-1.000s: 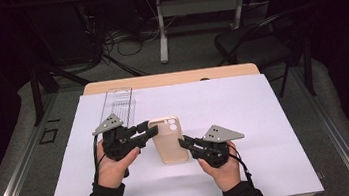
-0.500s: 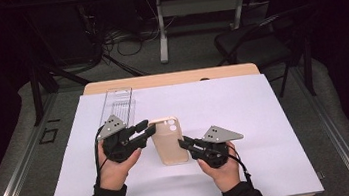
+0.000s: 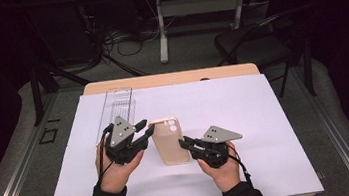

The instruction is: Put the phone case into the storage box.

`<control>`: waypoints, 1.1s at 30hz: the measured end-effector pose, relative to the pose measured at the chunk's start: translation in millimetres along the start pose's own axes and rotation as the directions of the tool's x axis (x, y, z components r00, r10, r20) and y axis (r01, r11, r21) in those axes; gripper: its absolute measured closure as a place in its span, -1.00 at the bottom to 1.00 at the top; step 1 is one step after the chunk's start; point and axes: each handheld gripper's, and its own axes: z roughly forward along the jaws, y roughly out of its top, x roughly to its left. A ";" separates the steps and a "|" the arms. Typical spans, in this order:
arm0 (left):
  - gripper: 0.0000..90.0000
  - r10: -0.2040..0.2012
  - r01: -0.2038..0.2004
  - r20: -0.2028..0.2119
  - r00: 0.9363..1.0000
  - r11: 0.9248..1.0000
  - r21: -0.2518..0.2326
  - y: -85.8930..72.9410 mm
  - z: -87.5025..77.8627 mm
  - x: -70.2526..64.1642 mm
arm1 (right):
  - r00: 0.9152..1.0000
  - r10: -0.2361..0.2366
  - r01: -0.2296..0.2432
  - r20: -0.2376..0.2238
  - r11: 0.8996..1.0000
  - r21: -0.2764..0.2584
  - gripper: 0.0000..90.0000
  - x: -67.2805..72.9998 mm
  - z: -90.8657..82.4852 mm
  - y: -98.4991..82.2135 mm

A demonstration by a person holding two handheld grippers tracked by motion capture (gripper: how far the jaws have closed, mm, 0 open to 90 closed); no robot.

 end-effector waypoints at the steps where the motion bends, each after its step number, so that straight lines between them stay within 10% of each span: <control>1: 0.50 0.011 -0.011 -0.009 1.000 1.000 0.006 0.3 0.1 -1.4 | 1.000 -0.004 0.004 0.000 1.000 0.000 0.81 0.1 0.1 0.0; 11: 0.58 0.109 -0.107 -0.050 0.993 0.993 0.041 2.8 -0.6 -4.4 | 1.000 -0.012 0.013 -0.003 1.000 0.017 0.81 1.5 1.9 -1.1; 33: 0.69 0.163 -0.162 0.002 0.987 0.982 0.093 5.0 -1.1 -1.7 | 1.000 -0.026 0.027 -0.013 0.999 0.029 0.82 2.8 3.0 -1.6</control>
